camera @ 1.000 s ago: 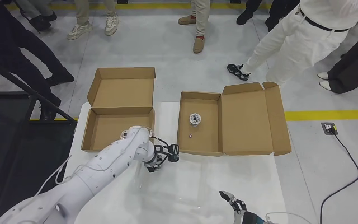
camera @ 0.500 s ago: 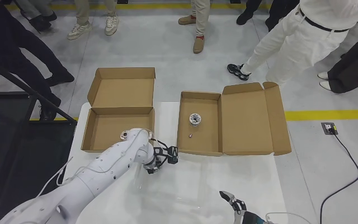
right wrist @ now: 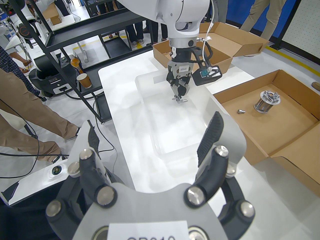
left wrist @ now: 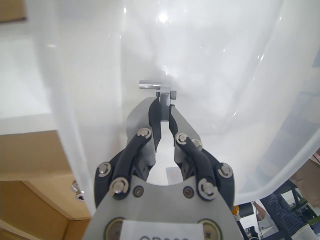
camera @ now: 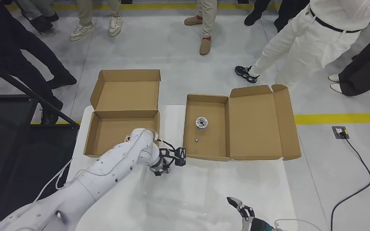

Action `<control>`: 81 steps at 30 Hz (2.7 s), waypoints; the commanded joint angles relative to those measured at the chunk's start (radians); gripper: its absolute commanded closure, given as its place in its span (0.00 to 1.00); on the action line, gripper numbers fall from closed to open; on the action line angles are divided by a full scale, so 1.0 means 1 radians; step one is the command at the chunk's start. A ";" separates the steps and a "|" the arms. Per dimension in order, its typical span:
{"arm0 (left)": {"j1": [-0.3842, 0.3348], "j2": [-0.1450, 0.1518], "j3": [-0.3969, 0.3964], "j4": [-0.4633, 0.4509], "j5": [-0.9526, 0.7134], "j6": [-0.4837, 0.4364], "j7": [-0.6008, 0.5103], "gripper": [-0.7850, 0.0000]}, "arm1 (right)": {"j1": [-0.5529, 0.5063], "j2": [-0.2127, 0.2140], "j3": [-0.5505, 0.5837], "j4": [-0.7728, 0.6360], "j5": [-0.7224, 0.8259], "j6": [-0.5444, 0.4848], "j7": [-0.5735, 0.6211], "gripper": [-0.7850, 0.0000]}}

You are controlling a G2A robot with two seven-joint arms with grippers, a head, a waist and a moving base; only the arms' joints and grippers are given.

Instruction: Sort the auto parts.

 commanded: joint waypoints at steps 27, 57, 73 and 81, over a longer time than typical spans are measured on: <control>0.036 0.318 -0.154 -0.221 -0.244 -0.100 0.349 1.00 | 0.000 0.000 0.000 0.000 0.000 0.000 0.000 0.00; 0.185 0.491 -0.291 -0.182 -0.177 -0.100 1.008 1.00 | 0.000 0.000 0.000 0.000 0.000 0.000 0.000 0.00; 0.262 0.557 -0.284 -0.122 -0.607 -0.100 1.091 1.00 | 0.000 0.000 0.000 0.000 0.000 0.000 0.000 0.00; 0.245 0.574 -0.269 -0.081 -0.801 -0.100 0.901 1.00 | 0.000 0.000 0.000 0.000 0.000 0.000 0.000 0.00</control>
